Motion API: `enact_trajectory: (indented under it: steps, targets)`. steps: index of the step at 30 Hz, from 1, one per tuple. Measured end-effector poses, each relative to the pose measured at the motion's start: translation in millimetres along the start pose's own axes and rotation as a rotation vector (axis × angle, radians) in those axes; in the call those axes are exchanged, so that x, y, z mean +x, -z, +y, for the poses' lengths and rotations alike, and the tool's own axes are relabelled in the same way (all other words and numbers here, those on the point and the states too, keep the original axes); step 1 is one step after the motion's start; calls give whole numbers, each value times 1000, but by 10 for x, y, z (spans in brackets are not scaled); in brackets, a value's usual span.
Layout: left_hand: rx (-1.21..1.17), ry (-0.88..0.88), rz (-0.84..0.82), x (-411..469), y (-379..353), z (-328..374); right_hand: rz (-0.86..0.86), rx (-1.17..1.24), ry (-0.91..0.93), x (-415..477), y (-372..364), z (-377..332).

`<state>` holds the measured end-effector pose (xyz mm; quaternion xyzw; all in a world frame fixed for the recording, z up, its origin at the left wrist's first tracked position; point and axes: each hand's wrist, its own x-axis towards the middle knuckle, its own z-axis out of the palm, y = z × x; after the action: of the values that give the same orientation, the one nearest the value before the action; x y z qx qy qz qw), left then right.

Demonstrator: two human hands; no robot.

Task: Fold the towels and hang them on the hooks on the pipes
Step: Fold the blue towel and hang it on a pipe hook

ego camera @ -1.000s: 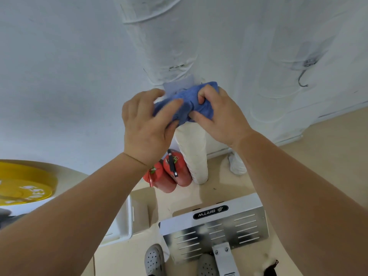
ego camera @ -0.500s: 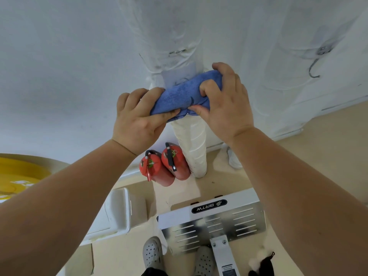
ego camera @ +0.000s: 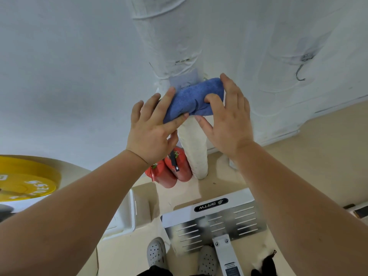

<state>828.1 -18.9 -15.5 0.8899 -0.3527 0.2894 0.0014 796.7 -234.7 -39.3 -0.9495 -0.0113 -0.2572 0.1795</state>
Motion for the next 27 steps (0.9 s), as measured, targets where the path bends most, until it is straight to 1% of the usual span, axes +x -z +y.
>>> enact_trajectory:
  steps: [4,7,11,13,15,18,21,22,25,27]
  targets:
    - [53,-14,-58,-54,150,91,-106,-58,-5,-125,155,-36]
    - [77,-15,-140,-68,287,154,-233,-115,-29,-198,279,-95]
    - [34,1,-217,-59,438,210,-314,-147,-61,-207,411,-184]
    - [-14,-2,-222,-64,490,226,-314,-104,-85,-218,457,-244]
    - [-67,-8,-216,-68,525,234,-264,-49,-98,-276,484,-283]
    - [-157,-41,-206,-106,530,246,-192,-38,-126,-463,505,-338]
    - [-276,-124,-191,-185,499,307,-238,-31,-308,-724,557,-385]
    - [-327,-169,-211,-214,464,380,-237,-44,-396,-891,577,-371]
    - [-416,-250,-261,-319,366,567,-270,-54,-574,-1366,592,-332]
    - [-507,-354,-324,-442,250,782,-299,-35,-758,-1798,584,-304]
